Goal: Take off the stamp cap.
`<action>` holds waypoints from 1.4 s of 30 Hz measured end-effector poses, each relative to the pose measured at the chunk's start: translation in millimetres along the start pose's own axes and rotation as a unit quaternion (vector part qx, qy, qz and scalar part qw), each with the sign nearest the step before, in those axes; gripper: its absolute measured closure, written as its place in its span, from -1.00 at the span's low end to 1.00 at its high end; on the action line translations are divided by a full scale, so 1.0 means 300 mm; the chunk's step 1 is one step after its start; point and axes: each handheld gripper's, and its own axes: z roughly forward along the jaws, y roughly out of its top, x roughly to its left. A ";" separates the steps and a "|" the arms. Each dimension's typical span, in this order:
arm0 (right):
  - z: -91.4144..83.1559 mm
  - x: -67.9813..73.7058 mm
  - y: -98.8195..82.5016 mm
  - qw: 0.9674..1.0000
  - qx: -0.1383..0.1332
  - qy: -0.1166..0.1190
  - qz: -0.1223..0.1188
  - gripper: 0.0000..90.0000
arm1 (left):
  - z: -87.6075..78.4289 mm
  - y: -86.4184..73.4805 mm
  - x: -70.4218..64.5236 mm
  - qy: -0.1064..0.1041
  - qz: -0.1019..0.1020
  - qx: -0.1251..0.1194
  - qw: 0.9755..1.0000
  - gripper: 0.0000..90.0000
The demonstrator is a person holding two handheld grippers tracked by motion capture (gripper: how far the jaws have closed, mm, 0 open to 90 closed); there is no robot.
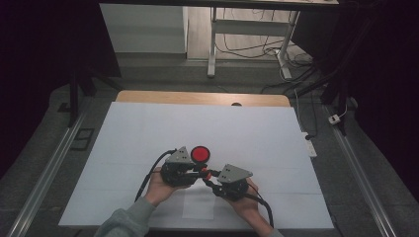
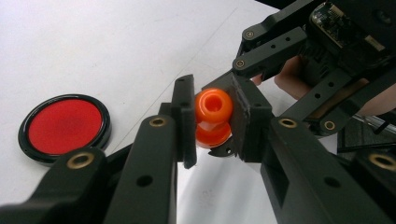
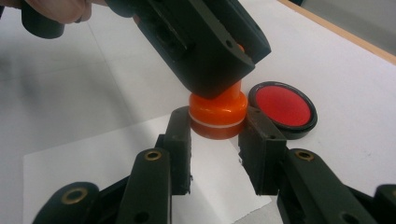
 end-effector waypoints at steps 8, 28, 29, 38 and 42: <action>-0.006 0.002 0.001 1.000 -0.010 -0.005 -0.004 0.44 | -0.003 -0.001 -0.004 0.003 0.005 -0.010 1.000 0.62; -0.018 0.006 0.005 1.000 -0.019 -0.007 -0.006 0.44 | -0.013 0.001 -0.012 0.001 0.006 -0.024 1.000 0.62; -0.018 0.006 0.006 1.000 -0.018 -0.008 -0.006 0.44 | -0.014 0.001 -0.012 0.001 0.006 -0.024 1.000 0.62; -0.017 0.006 0.005 1.000 -0.017 -0.006 -0.008 0.44 | -0.012 0.001 -0.012 0.001 0.005 -0.022 1.000 0.62; -0.020 0.007 0.008 1.000 -0.017 -0.008 -0.009 0.44 | -0.015 0.002 -0.011 -0.001 0.003 -0.025 1.000 0.62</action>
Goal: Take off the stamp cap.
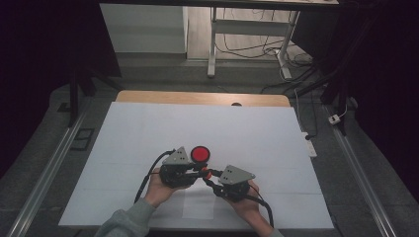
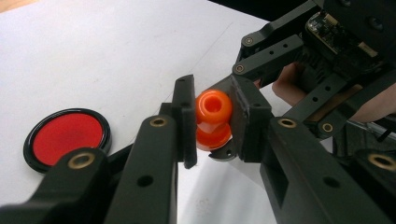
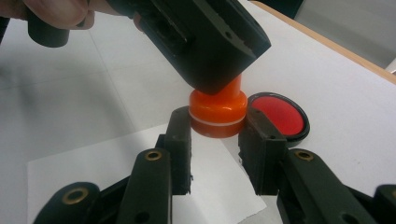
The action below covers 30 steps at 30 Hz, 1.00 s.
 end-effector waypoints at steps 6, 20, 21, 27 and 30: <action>0.002 0.000 -0.001 1.000 0.000 0.001 0.001 0.44 | 0.001 0.000 0.001 0.000 -0.001 0.001 1.000 0.62; -0.002 0.000 0.001 1.000 0.003 -0.003 -0.010 0.45 | 0.002 0.000 -0.002 0.002 -0.006 -0.001 1.000 0.62; -0.002 0.000 0.001 1.000 0.003 -0.003 -0.009 0.45 | 0.003 -0.001 -0.002 0.003 -0.006 -0.001 1.000 0.62; -0.002 0.000 0.001 1.000 0.002 -0.003 -0.005 0.45 | 0.001 -0.001 -0.002 0.001 -0.008 -0.003 1.000 0.63; -0.005 0.005 0.003 1.000 -0.003 -0.011 -0.010 0.45 | -0.003 0.000 -0.002 0.001 -0.008 -0.006 1.000 0.63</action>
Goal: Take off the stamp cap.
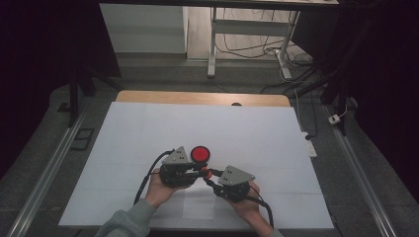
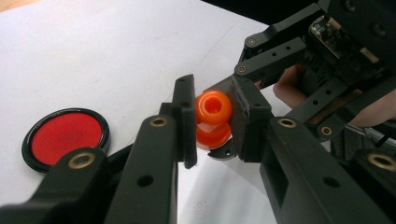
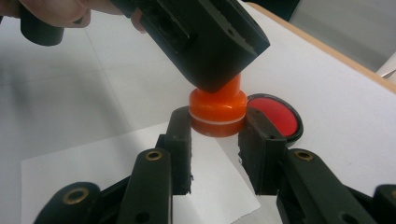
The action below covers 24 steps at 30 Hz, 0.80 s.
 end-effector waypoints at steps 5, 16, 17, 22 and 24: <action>-0.001 -0.003 0.000 1.000 0.003 0.004 -0.005 0.45 | 0.002 0.000 -0.002 0.001 0.001 0.000 1.000 0.63; -0.002 -0.005 -0.001 1.000 0.001 0.007 0.001 0.45 | -0.002 -0.001 -0.003 0.004 -0.003 -0.005 1.000 0.63; 0.000 -0.007 -0.003 1.000 0.003 0.008 0.007 0.45 | -0.011 0.000 -0.002 0.014 -0.001 -0.014 1.000 0.63; -0.005 -0.034 -0.028 0.999 0.005 0.002 0.038 0.45 | -0.069 -0.002 0.036 0.017 -0.023 -0.032 0.999 0.63; -0.007 -0.025 -0.013 1.000 0.002 0.003 0.026 0.45 | -0.057 -0.003 0.029 0.013 -0.018 -0.025 0.999 0.63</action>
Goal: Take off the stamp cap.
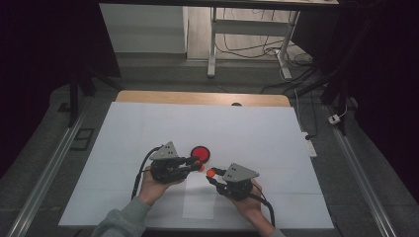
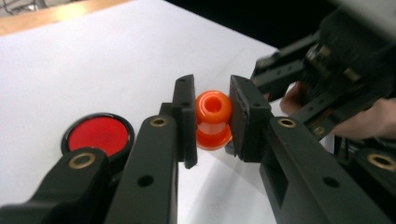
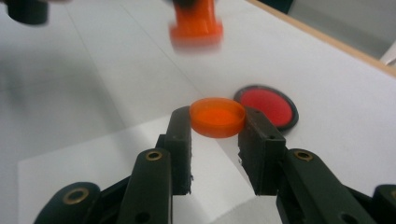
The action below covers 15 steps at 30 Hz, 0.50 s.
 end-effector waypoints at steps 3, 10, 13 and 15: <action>0.004 0.007 -0.003 1.000 0.005 0.001 -0.003 0.45 | 0.009 0.002 -0.011 -0.005 0.005 0.001 1.000 0.63; -0.010 -0.017 -0.014 1.000 0.003 -0.008 0.010 0.45 | 0.002 0.000 -0.003 -0.003 0.002 0.003 1.000 0.63; -0.021 -0.027 -0.019 1.000 0.001 -0.013 0.013 0.45 | 0.004 -0.001 -0.004 -0.003 0.004 0.006 1.000 0.63; -0.032 -0.035 -0.025 1.000 -0.002 -0.016 0.017 0.45 | 0.004 -0.002 -0.003 -0.002 0.005 0.006 1.000 0.63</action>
